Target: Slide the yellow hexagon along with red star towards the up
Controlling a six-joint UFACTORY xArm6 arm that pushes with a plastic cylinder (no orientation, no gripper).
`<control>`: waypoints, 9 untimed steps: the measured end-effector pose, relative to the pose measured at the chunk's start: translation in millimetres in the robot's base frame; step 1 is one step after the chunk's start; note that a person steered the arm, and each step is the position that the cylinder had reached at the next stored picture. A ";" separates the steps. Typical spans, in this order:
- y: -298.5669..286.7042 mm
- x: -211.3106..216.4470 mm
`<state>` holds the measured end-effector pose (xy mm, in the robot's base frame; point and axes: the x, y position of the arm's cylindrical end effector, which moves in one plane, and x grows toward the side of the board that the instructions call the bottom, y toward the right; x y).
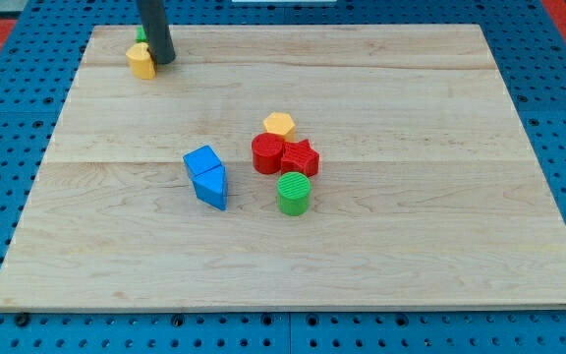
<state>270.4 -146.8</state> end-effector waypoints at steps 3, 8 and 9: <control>154.0 133.3; 241.1 172.3; 253.6 219.0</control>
<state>489.5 106.8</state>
